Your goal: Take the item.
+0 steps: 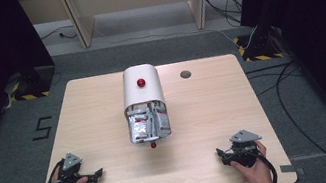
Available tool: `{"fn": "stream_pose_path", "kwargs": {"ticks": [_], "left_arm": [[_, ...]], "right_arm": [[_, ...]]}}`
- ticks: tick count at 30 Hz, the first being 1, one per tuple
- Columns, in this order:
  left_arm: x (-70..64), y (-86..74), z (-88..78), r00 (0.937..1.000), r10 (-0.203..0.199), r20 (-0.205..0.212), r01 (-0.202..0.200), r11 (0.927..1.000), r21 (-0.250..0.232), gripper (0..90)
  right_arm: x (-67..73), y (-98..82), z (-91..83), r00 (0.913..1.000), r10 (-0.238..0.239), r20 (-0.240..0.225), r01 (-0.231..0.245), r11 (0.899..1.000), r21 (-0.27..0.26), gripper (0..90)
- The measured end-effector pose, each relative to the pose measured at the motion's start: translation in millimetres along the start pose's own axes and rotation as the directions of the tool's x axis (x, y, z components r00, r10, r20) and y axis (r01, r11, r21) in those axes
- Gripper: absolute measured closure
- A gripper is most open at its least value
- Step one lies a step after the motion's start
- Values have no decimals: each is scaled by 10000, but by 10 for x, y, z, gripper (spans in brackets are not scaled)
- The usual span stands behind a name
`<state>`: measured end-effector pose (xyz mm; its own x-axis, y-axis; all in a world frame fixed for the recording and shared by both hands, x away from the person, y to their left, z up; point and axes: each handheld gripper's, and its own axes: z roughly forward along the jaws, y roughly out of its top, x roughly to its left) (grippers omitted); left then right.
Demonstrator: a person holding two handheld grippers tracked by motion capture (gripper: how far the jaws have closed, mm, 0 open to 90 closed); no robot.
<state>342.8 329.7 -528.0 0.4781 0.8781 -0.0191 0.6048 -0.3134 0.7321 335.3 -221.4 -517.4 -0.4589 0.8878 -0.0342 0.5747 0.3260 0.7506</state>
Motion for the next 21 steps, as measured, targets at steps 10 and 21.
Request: {"fn": "stream_pose_path", "kwargs": {"ticks": [10,21], "left_arm": [[0,0,0,10000,1,2,-1,10000,2,0],[1,0,0,10000,10,11,-10,10000,1,0]], "right_arm": [[96,97,-111,9996,-240,-179,226,9971,-729,241],[286,362,-247,9974,-400,-599,310,9888,-1457,254]]}}
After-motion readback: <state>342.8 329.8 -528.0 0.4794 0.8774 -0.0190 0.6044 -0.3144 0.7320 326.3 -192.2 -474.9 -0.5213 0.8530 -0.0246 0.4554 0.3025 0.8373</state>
